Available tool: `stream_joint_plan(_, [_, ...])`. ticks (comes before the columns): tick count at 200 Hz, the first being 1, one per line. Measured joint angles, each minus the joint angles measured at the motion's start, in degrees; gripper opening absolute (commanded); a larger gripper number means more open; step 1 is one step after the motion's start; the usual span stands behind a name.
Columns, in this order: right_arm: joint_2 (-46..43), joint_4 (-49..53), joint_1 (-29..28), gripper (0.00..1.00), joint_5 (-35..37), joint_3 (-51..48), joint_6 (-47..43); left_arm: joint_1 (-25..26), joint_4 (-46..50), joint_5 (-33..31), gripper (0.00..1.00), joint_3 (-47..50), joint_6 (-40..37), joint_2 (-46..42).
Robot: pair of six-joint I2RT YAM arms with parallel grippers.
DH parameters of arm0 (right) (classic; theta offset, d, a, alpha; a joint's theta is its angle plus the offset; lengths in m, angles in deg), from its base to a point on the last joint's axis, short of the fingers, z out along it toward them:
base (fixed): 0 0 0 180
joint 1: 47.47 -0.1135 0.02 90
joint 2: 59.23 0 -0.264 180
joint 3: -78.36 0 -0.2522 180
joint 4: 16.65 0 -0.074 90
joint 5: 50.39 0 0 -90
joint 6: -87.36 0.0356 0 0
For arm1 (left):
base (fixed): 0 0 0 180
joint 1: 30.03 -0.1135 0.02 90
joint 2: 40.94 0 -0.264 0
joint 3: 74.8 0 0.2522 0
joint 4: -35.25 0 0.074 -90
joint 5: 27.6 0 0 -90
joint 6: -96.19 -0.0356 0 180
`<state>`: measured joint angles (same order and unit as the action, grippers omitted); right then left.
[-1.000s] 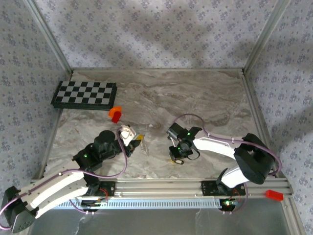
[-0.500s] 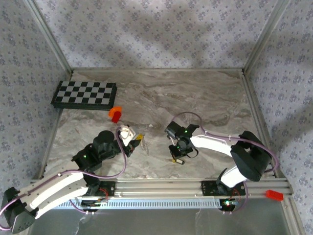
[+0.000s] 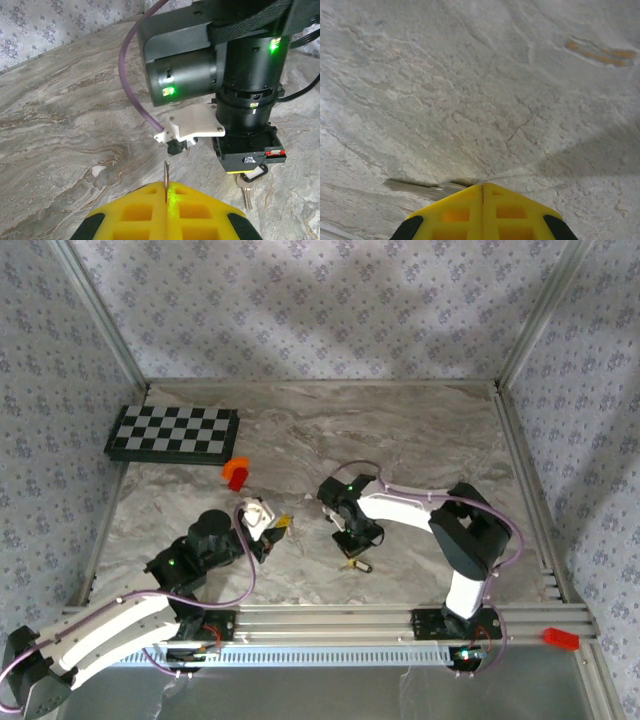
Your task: Put the keys on the keyring
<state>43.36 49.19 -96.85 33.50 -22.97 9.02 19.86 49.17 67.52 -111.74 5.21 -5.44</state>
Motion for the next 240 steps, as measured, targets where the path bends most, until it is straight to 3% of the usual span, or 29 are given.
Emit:
stream_joint_plan(74, [4.3,3.9,0.0,0.01,1.2,5.7,-4.9,0.2,0.0,-0.5,0.0,0.4,0.0,-2.0])
stream_joint_plan(136, [4.2,1.9,0.9,0.27,-0.6,5.1,-4.2,0.2,0.0,-0.5,0.0,0.9,0.0,-2.0])
stream_joint_plan(180, [-6.1,-2.2,3.7,0.49,-1.3,-2.4,0.6,0.2,-0.2,-0.4,0.0,0.9,0.0,-1.0])
stream_joint_plan(240, [-16.6,-12.2,5.1,0.48,-5.8,-12.0,8.5,0.2,-0.3,-0.4,0.0,0.9,0.0,-1.0])
